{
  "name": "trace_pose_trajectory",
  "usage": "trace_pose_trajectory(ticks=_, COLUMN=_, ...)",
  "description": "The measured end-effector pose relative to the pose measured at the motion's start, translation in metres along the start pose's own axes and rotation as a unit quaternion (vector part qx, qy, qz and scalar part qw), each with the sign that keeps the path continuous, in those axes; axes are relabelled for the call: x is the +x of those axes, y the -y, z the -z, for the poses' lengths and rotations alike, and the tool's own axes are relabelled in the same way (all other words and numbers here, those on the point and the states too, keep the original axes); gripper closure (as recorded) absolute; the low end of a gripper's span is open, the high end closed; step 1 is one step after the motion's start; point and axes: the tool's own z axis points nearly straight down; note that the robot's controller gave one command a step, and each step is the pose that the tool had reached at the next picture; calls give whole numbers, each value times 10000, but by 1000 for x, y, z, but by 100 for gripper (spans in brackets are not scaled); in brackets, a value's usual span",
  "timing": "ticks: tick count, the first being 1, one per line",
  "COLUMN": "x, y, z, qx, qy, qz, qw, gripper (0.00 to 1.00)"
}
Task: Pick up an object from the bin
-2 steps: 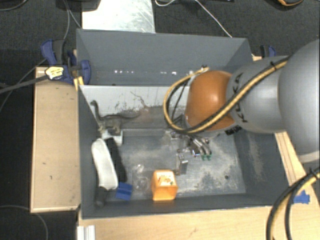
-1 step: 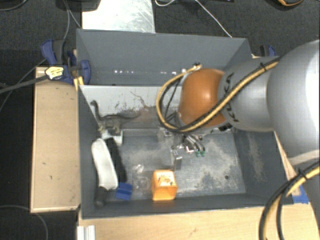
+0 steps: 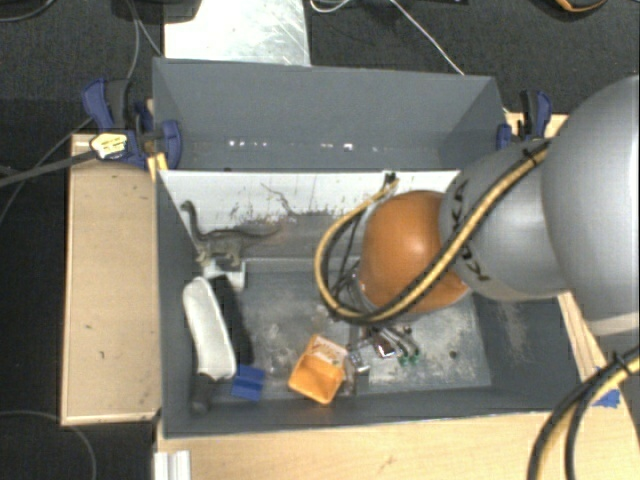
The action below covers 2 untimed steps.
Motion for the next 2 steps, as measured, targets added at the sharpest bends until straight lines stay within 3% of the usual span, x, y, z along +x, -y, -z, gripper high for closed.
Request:
trace_pose_trajectory(ticks=1, x=5, y=5, z=9, qx=18, qy=74, qz=-49, qw=10000, gripper=0)
trace_pose_trajectory(ticks=2, x=-13, y=-26, z=4, qx=5, qy=28, qz=630, qw=9980, gripper=0)
